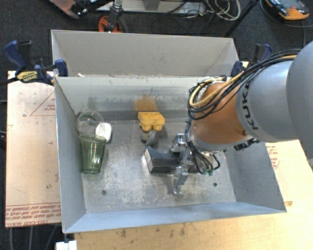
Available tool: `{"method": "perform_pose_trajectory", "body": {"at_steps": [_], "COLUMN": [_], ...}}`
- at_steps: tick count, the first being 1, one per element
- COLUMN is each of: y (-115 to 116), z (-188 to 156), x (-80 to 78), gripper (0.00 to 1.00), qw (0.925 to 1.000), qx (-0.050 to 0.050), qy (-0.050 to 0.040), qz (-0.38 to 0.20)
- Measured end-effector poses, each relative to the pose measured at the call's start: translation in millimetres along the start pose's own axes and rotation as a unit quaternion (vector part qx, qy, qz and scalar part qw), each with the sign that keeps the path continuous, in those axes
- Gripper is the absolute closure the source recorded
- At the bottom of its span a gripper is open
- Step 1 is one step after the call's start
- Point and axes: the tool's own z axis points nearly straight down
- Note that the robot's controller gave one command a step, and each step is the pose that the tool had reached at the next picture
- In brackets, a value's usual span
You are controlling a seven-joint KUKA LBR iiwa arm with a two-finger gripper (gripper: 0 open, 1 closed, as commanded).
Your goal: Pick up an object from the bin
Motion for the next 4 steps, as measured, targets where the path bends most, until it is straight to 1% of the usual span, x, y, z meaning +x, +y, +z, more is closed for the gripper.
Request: {"method": "perform_pose_trajectory", "body": {"at_steps": [1,2,3,4], "y": [-5,0,0,0], "z": [0,-3,-3,-6], "x": [-13.9,-4.2,-4.2,-2.3], "gripper": [0.0,1.0,1.0,1.0], "qw": [0.9999,1.0,1.0,0.9999], "qx": [-0.001,0.0,0.0,0.0], "qy": [0.0111,0.0085,0.0085,0.0133], "qz": [-0.005,0.001,0.001,0.001]}}
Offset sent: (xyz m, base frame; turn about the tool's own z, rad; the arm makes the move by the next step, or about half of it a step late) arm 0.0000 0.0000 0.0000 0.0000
